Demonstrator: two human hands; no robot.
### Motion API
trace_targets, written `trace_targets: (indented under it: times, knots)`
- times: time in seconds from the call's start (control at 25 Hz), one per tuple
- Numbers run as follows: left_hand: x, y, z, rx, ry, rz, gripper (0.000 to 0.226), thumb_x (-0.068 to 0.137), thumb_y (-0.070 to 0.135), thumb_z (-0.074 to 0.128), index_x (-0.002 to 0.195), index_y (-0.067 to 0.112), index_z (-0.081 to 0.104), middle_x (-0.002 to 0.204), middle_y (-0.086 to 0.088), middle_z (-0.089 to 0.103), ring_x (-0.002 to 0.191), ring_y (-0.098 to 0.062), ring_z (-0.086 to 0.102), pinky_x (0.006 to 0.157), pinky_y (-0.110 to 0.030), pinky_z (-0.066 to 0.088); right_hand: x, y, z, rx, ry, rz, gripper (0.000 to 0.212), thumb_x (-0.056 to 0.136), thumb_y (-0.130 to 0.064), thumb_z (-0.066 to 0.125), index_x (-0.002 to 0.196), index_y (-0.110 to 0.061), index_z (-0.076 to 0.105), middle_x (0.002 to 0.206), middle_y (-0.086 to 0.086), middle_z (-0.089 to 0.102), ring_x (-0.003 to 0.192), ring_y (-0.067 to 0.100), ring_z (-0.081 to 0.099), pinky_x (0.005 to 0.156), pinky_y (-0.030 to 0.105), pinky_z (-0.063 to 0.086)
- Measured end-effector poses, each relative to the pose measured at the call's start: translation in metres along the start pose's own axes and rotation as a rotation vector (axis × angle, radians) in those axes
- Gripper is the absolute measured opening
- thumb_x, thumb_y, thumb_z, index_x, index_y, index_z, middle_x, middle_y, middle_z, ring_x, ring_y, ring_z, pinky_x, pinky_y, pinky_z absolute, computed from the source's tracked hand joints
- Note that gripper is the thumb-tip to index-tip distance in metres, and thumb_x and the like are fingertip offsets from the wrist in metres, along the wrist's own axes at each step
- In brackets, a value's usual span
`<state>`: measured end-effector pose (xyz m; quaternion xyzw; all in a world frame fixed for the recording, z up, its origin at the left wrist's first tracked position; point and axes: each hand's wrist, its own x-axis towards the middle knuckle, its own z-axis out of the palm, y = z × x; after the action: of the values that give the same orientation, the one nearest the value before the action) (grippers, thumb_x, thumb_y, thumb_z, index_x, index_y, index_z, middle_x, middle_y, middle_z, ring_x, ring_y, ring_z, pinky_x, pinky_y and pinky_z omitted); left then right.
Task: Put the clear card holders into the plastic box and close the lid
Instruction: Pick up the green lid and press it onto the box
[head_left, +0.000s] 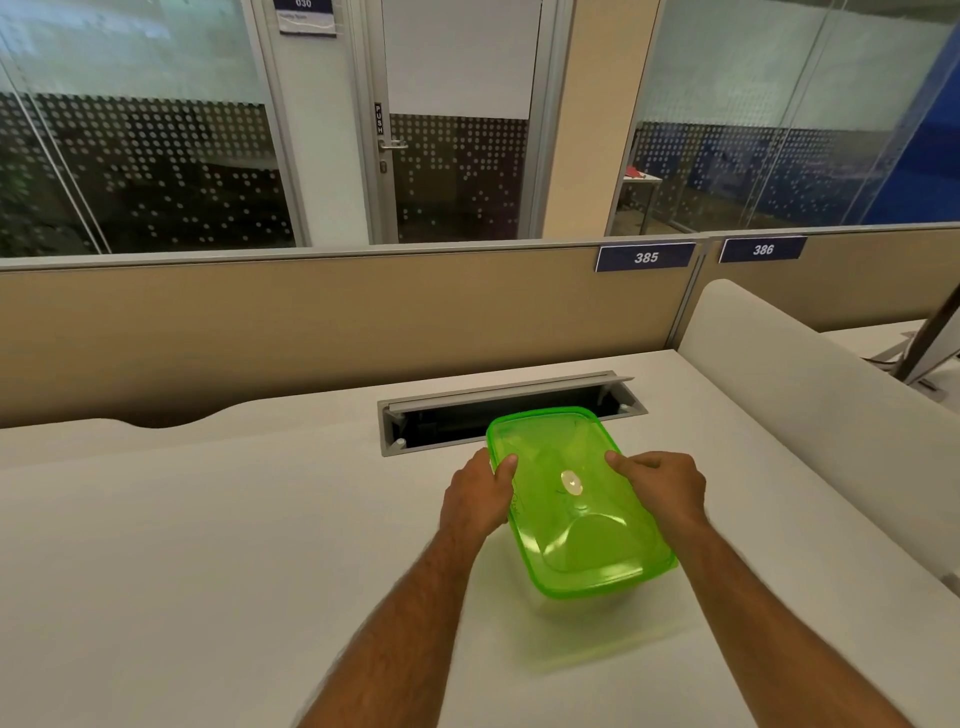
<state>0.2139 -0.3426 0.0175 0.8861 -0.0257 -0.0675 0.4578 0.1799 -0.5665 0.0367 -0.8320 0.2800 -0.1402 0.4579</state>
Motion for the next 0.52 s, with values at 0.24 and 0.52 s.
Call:
trace_targets:
  times: [0.24, 0.52]
  knots:
    - [0.01, -0.007, 0.008, -0.049, 0.042, -0.081, 0.053, 0.096, 0.055, 0.045, 0.135, 0.019, 0.05, 0.131, -0.012, 0.062, 0.109, -0.033, 0.063, 0.095, -0.047, 0.053, 0.018, 0.008, 0.008, 0.126, -0.16, 0.078, 0.026, 0.074, -0.038, 0.082, 0.086, -0.015, 0.079, 0.092, 0.007, 0.076, 0.089, 0.026, 0.069, 0.088, 0.043, 0.056]
    - [0.018, -0.009, 0.012, -0.189, 0.043, -0.186, 0.058, 0.084, 0.055, 0.059, 0.133, 0.025, 0.049, 0.128, -0.012, 0.062, 0.105, -0.033, 0.064, 0.088, -0.051, 0.057, 0.032, 0.022, 0.011, 0.233, -0.256, 0.143, 0.031, 0.075, -0.026, 0.083, 0.095, -0.004, 0.076, 0.091, 0.017, 0.075, 0.089, 0.036, 0.071, 0.087, 0.056, 0.055]
